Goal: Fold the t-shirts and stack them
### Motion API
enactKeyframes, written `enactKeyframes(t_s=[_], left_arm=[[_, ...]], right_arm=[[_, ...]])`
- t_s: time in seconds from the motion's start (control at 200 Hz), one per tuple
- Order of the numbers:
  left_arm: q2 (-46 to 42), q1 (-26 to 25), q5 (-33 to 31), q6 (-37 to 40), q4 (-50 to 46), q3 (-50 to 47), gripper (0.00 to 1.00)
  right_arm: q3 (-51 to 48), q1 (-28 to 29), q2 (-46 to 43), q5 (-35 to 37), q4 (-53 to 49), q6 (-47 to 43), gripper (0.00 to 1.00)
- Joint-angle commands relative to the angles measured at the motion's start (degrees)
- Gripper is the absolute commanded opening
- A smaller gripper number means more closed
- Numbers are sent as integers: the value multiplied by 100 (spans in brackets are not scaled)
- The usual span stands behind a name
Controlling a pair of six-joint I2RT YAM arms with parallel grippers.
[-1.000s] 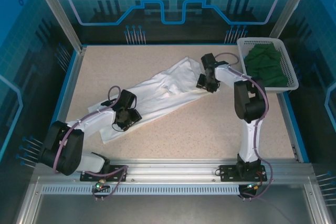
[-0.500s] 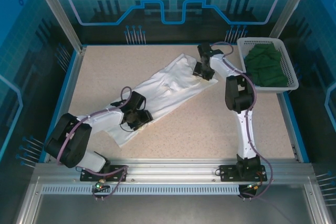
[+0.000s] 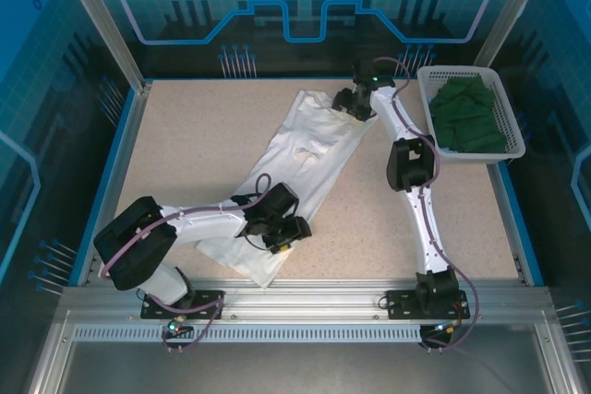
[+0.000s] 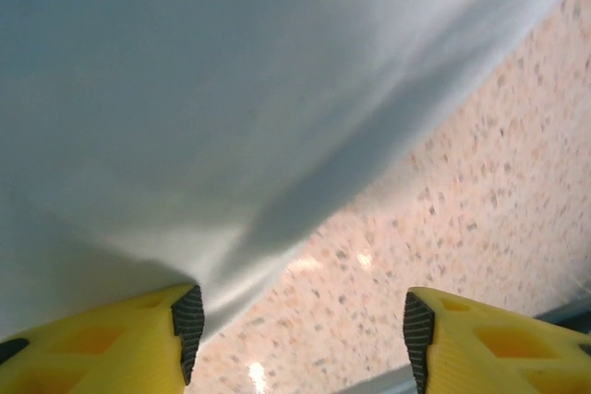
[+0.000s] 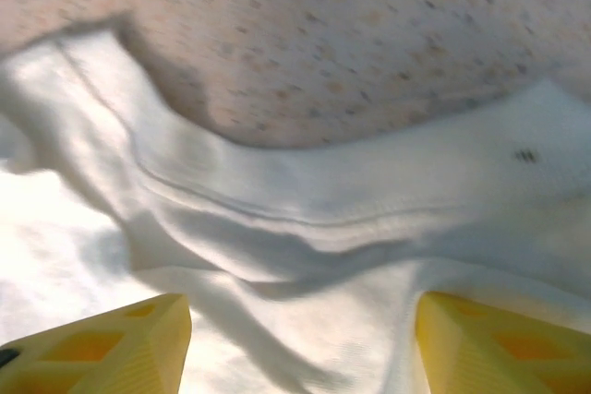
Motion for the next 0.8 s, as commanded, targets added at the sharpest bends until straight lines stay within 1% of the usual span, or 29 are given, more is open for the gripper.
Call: enactKeyframes(t_s=[0.0,0.055,0.11,0.155,0.2,0.245,0.295,0.33,0.385,0.41,0.46,0.51,0.62,0.71,0.795], left_arm=[[6,-6,148,26,-434,609,67],[-67,64,-127,397,-1008,1125,71],[-118,179,-407,795,-1570,1673,75],[-127,344,-570,1079,-1902,2109,76],[-104,530,-680,1301,-2079,2454,77],[-26,767,-763,1487,-2195,2784,76],[160,997,-808,1730,-2218,3119,73],[353,1160,-790,1890,-2238,3407,69],[759,1372,-753,2151,-2226,3855,65],[976,1451,-699,2282,-2197,4074,60],[1438,1595,-596,2598,-2159,4519,45],[1863,1715,-587,2838,-2060,4875,37],[2762,1982,-589,3275,-1883,5646,35],[3596,2180,-452,3425,-1941,6420,35],[4253,2287,-457,3470,-1949,7043,32]], right_arm=[[508,-52,-91,-329,22,-88,67],[432,-29,-451,-274,-105,-112,67],[100,14,-960,-88,-175,-158,66],[-384,28,-1468,110,-145,-127,66],[-1079,26,-2015,287,-80,-14,65],[-1890,17,-2568,471,41,166,64],[-2770,20,-3034,561,183,333,61],[-3285,15,-3261,638,255,431,59],[-4014,25,-3487,718,364,574,57],[-4276,26,-3538,689,442,623,55],[-4706,27,-3554,573,577,716,52],[-4948,23,-3478,429,688,742,47],[-4946,57,-3132,454,620,764,43],[-4773,60,-2851,507,570,791,41],[-4458,71,-2528,472,451,833,38]])
